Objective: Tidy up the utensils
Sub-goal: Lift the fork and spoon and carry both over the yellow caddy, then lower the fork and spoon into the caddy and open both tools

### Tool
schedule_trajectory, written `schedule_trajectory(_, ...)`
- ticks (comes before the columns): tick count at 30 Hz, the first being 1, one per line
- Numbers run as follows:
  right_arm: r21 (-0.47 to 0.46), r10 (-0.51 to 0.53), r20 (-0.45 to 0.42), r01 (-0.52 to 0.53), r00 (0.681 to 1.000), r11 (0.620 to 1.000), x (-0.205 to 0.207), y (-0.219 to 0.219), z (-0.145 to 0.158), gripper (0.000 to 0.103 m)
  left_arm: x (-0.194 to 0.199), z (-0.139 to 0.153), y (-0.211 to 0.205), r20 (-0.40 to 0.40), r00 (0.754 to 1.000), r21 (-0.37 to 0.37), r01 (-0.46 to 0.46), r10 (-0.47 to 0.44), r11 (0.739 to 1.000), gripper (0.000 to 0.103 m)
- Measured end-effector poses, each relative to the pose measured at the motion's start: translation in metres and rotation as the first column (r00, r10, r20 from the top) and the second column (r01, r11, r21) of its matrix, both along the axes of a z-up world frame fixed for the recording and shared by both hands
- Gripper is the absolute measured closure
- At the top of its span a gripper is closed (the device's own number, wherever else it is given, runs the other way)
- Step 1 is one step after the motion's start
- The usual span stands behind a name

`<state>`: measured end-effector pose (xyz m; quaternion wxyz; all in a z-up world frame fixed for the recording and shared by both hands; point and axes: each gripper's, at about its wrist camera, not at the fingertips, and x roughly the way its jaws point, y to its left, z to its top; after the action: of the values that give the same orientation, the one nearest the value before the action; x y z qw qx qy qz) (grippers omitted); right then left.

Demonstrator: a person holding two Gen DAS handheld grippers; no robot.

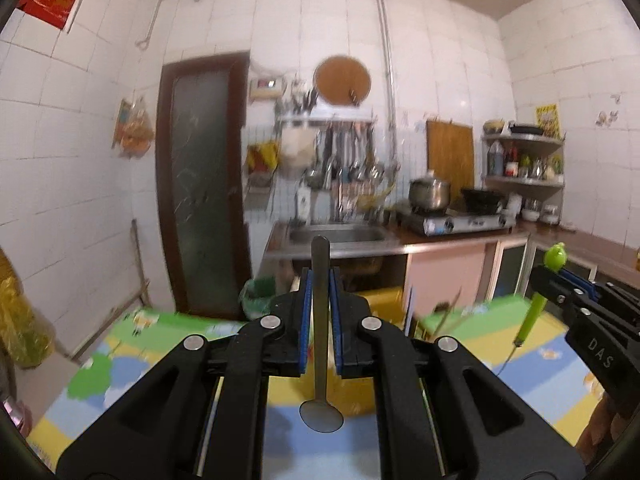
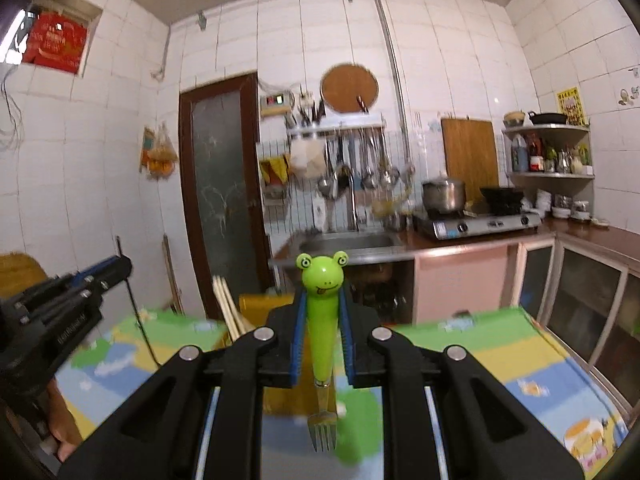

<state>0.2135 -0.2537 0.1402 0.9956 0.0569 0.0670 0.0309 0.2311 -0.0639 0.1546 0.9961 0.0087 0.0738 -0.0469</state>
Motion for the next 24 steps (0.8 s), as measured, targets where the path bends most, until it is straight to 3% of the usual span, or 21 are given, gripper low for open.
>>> schedule_trajectory(4, 0.045, 0.024, 0.077, -0.028, 0.997, 0.999, 0.023, 0.000, 0.028, 0.087, 0.021, 0.019, -0.009, 0.047, 0.999, -0.021, 0.025, -0.024, 0.999, 0.095)
schedule_trajectory(9, 0.109, 0.046, 0.126, -0.059, 0.991, 0.992, 0.052, 0.000, 0.037, 0.087, 0.047, 0.029, -0.014, 0.085, 0.996, -0.054, 0.042, -0.038, 0.998, 0.095)
schedule_trajectory(18, 0.143, 0.044, 0.165, -0.068, 0.985, 0.987, 0.096, 0.001, 0.016, 0.087, 0.096, 0.008, -0.007, 0.050, 0.998, -0.104, 0.044, -0.039, 0.994, 0.095)
schedule_trajectory(24, 0.098, 0.011, 0.139, -0.025, 0.990, 0.995, 0.119, 0.006, 0.001, 0.087, 0.118, -0.013, -0.014, 0.013, 0.999, -0.067, 0.038, -0.037, 0.997, 0.095)
